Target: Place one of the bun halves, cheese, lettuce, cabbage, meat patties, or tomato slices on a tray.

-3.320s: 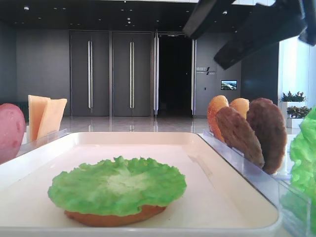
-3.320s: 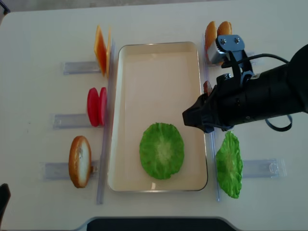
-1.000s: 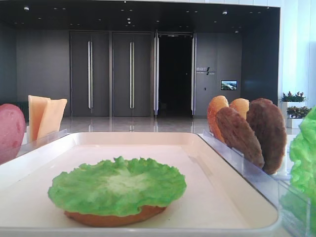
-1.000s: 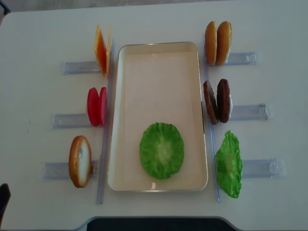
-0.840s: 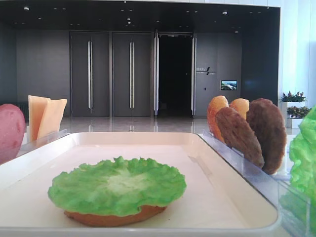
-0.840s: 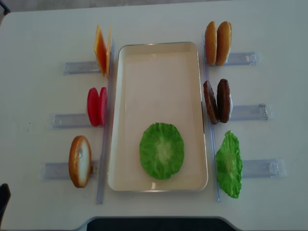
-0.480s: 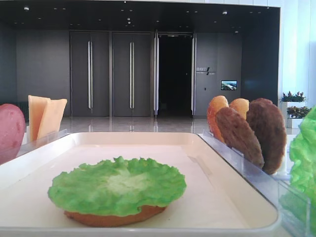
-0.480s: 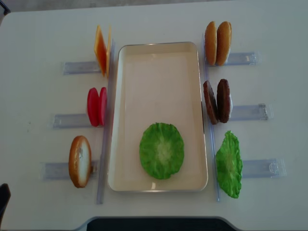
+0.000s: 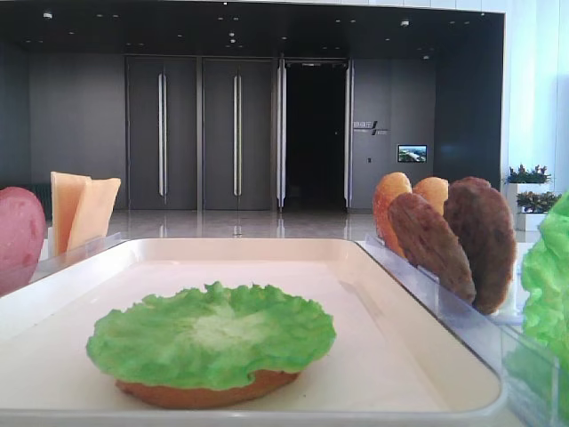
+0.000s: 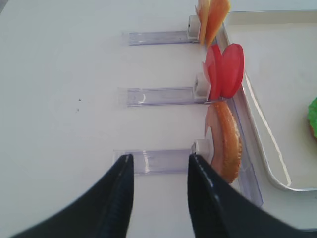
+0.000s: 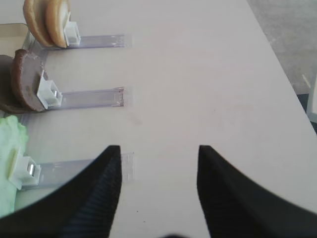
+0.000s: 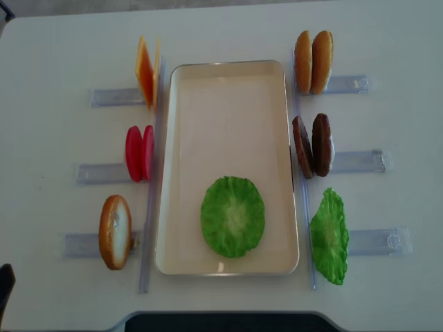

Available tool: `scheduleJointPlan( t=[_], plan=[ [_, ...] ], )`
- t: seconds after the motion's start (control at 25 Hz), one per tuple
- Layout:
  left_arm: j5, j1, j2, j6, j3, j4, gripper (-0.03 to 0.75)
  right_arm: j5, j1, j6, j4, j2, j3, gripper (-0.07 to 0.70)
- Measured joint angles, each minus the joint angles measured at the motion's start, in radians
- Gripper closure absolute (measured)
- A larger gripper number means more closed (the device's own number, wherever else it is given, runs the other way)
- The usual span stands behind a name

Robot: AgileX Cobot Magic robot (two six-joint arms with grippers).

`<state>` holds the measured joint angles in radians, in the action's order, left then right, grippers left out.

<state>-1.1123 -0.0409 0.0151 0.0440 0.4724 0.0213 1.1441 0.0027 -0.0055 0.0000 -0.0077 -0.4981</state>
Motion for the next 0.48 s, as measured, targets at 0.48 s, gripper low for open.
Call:
scheduleJointPlan(
  t=[0.48],
  plan=[
    [0.000, 0.000, 0.000, 0.000, 0.000, 0.000, 0.433, -0.006, 0.025, -0.004, 0.000, 0.000, 0.000, 0.264]
  ],
)
